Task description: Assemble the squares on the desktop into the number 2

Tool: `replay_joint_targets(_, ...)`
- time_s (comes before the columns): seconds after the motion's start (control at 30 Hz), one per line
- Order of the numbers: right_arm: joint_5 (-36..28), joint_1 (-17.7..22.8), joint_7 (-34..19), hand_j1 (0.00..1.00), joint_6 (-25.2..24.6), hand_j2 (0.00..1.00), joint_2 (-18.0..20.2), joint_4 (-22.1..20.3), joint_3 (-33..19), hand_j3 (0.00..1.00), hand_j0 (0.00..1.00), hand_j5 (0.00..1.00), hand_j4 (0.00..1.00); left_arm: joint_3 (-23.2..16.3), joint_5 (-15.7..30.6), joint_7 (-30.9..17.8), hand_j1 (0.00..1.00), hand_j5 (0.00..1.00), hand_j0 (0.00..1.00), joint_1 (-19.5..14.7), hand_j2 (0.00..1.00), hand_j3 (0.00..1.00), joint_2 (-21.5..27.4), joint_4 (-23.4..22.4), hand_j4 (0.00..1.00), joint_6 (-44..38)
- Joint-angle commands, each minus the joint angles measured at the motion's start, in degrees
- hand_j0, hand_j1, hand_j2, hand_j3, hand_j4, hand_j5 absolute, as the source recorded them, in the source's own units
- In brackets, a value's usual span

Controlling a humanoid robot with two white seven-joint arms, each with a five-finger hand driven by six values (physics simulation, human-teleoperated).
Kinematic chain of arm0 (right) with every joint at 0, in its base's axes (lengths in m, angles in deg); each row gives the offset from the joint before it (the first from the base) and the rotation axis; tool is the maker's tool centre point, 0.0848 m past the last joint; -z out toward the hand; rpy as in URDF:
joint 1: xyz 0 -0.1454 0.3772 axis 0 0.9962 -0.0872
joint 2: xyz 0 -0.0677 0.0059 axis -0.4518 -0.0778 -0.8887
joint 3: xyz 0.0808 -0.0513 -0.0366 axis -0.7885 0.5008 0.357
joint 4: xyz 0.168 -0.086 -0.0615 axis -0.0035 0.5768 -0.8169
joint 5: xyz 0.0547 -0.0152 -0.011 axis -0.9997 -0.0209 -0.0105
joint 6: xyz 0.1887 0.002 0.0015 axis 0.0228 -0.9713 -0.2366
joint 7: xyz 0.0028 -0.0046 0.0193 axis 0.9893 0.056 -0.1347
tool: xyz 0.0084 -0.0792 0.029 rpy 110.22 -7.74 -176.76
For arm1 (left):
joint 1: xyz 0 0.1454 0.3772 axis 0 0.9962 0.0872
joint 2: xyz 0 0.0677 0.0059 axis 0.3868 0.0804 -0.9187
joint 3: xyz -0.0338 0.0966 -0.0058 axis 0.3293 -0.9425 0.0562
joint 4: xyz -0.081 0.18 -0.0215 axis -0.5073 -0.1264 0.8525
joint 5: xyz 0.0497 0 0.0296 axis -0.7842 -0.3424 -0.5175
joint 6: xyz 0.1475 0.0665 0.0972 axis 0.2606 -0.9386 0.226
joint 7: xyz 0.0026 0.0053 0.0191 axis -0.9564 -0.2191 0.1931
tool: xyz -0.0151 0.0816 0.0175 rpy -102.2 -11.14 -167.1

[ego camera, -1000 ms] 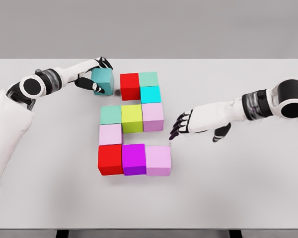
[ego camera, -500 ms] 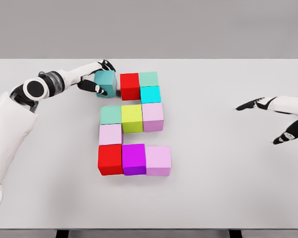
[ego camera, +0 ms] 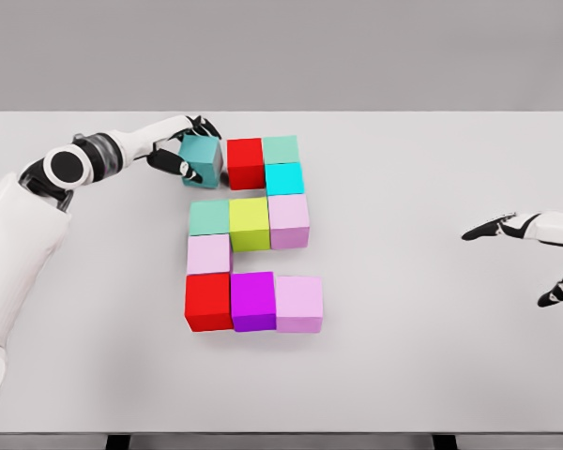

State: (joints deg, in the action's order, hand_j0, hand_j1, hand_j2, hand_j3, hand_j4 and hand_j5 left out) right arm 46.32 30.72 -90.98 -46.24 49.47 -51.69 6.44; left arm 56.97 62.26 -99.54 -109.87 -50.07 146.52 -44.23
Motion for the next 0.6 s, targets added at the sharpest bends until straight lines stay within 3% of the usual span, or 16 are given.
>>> replay_joint_targets(0.0, -0.5, 0.0, 0.0, 1.0, -0.2, 1.0, 1.0, 0.0, -0.1, 1.0, 1.0, 1.0, 1.0, 0.3, 0.2, 0.1, 0.53, 0.53, 0.53, 0.0, 0.53, 0.53, -0.3, -0.2, 0.53, 0.0)
replay_joint_targets(0.17, -0.5, 5.3, 0.0, 1.0, -0.2, 1.0, 1.0, -4.9, -0.1, 1.0, 1.0, 1.0, 1.0, 1.0, 0.2, 0.1, 0.64, 0.64, 0.64, -0.1, 0.64, 0.64, -0.4, -0.4, 0.64, 0.0)
replay_joint_targets(0.33, -0.5, 6.5, 0.0, 1.0, -0.2, 1.0, 2.0, -7.6, 0.3, 1.0, 1.0, 1.0, 1.0, 1.1, 0.2, 0.1, 0.69, 0.69, 0.69, -0.1, 0.69, 0.69, -0.4, -0.4, 0.69, 0.0)
replay_joint_targets(0.4, -0.5, 9.7, 0.0, 1.0, -0.2, 1.0, 1.5, -7.4, -0.2, 1.0, 1.0, 1.0, 1.0, 1.5, 0.1, 0.1, 0.7, 0.7, 0.7, -0.1, 0.7, 0.7, -0.7, -0.5, 0.7, 0.0)
replay_joint_targets(0.57, -0.8, 9.8, 0.0, 1.0, -0.2, 1.0, 1.3, -8.3, -0.1, 1.0, 1.0, 1.0, 1.0, 2.0, 0.1, 0.1, 0.82, 0.82, 0.82, -0.1, 0.82, 0.82, -0.7, -0.7, 0.82, 0.0)
